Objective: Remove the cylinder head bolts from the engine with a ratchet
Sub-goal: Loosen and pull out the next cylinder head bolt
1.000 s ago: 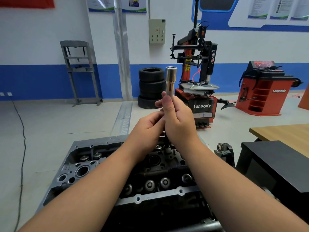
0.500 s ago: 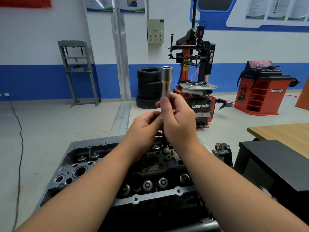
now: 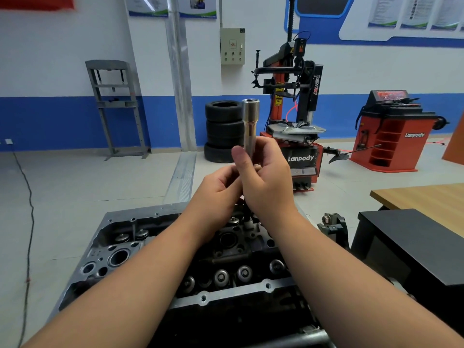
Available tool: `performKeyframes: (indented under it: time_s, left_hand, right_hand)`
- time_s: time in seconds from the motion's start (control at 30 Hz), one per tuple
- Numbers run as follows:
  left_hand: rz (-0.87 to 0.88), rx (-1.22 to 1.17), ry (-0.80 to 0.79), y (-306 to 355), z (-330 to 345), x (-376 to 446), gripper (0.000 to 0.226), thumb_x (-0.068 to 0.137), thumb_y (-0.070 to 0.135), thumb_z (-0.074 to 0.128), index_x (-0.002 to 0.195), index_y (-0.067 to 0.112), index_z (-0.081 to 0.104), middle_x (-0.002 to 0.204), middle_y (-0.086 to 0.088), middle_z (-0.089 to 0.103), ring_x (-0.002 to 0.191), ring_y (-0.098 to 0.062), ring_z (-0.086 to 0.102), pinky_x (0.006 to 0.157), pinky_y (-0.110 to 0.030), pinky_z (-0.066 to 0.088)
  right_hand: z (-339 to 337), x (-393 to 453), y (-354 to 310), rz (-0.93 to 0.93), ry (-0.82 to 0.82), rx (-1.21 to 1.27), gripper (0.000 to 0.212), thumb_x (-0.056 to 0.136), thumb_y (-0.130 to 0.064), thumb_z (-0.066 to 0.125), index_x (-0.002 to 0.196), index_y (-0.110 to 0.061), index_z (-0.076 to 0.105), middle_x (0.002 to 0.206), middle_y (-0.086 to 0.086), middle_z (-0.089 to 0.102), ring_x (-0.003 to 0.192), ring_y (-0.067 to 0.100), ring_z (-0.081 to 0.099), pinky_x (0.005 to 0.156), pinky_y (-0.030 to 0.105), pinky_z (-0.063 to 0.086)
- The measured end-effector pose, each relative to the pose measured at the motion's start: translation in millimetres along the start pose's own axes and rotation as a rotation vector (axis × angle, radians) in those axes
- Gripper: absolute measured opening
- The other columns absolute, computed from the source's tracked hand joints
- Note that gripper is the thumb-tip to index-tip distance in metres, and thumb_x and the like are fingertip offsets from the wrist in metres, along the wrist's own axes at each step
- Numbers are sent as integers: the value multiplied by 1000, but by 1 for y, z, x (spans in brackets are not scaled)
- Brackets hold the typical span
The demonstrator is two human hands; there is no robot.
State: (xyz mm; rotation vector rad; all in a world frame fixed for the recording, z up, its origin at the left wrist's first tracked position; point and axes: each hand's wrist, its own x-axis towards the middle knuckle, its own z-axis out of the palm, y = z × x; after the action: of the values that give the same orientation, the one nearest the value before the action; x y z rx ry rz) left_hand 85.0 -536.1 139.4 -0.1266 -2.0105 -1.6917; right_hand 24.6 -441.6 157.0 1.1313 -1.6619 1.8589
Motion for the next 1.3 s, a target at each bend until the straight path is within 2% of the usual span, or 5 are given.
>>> performKeyframes:
  time_s: [0.37,0.57,0.8,0.97,1.3]
  left_hand:
    - [-68,-77,-22,3,2,-2,27,110,30,49,112,14,71,90,-3,79,83,-15,75,70,-27,60]
    - [-33,21,78,0,0,2,18,102,27,66,112,12,70,101,-14,77,98,-38,72,80,-52,61]
    - [-56,-62,-20,-2,1,-1,26,108,38,51,113,23,71,95,1,80,88,-14,77,73,-26,60]
    - [-5,21,44,-4,-1,3,12,101,30,67,112,30,72,104,3,79,98,-18,76,78,-35,64]
    - [-19,7,2,-1,1,0,22,108,32,53,113,21,72,101,-4,79,96,-22,76,82,-34,63]
  right_hand:
    - [2,-1,0,34,-70,42,18,101,-42,46,99,-31,60,87,-9,71,84,3,67,70,13,48]
    - [0,-2,0,-73,26,-10,7,97,-31,61,93,-27,57,75,-19,63,70,0,62,63,10,43]
    - [1,-1,0,-8,-16,36,24,103,-34,45,99,-19,63,78,-9,69,81,-1,66,68,8,46]
    - [0,-2,-1,-27,3,3,12,96,-41,61,94,-31,54,81,0,69,77,14,68,69,36,55]
    - [2,-1,0,29,-21,57,19,100,-44,45,97,-31,59,84,-7,72,82,5,69,69,16,51]
